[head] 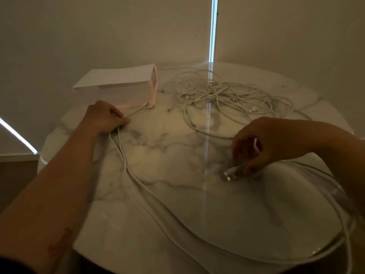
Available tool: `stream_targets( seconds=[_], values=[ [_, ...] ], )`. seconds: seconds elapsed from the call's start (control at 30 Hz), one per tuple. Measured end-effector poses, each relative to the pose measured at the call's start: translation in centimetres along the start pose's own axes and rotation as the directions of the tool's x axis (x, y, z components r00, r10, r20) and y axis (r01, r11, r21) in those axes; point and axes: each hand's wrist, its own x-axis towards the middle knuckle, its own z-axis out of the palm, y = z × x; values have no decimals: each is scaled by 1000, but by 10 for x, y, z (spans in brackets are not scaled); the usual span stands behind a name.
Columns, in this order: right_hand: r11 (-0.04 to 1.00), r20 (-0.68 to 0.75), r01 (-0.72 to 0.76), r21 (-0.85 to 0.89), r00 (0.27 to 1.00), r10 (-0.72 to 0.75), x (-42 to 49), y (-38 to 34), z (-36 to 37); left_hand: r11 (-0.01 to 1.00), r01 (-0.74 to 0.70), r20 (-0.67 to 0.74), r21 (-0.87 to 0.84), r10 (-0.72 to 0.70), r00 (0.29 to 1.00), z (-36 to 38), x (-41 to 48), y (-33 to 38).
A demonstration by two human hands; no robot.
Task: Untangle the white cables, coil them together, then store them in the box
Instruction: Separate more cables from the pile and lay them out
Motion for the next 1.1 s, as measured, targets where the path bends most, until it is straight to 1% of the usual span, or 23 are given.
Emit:
stream_targets(
  seconds=[0.13,0.27,0.3,0.37,0.43,0.47,0.5,0.57,0.67,0.7,0.8,0.87,0.97,1.03,1.1],
  values=[
    [998,72,-25,-59,997,29,-7,-2,4,997,-42,-48,67,45,998,1,-4,3],
    [993,86,40,-112,996,-30,1,-9,7,991,-97,-77,89,104,992,1,-7,3],
    [987,66,61,-150,996,-51,7,-11,8,989,-118,-83,86,125,989,1,-7,2],
    [962,-49,132,-237,988,-148,24,-17,14,985,-156,-85,77,163,983,0,-7,0],
    [929,-217,240,-281,927,-306,45,-25,21,983,-173,-75,56,177,981,0,-8,-1],
    [922,-261,272,-276,902,-344,53,-28,24,984,-176,-68,39,179,982,0,-8,-2],
    [929,-275,271,-253,900,-337,57,-30,24,984,-178,-60,16,179,982,0,-9,-3],
    [955,-254,205,-216,932,-258,57,-27,19,982,-188,-41,-29,187,981,0,-10,-5],
    [963,-198,92,-254,969,-145,46,-15,10,976,-213,-29,-50,211,977,2,-9,-4],
    [968,-171,73,-239,978,-116,44,-14,10,973,-226,-24,-44,225,974,2,-8,-2],
    [987,-73,72,-147,994,-83,44,-19,13,969,-244,-17,-38,244,970,2,-8,0],
    [988,-2,61,-140,998,-62,42,-25,12,972,-234,-10,-35,233,972,-1,-8,-4],
    [978,25,63,-200,998,-59,40,-29,12,979,-203,18,-2,203,979,-6,-6,-15],
    [970,18,95,-223,996,-93,44,-35,16,984,-174,30,23,173,984,-10,-4,-19],
    [969,-78,156,-194,982,-174,54,-44,24,989,-125,14,80,125,992,-13,-1,-24]
  ],
)
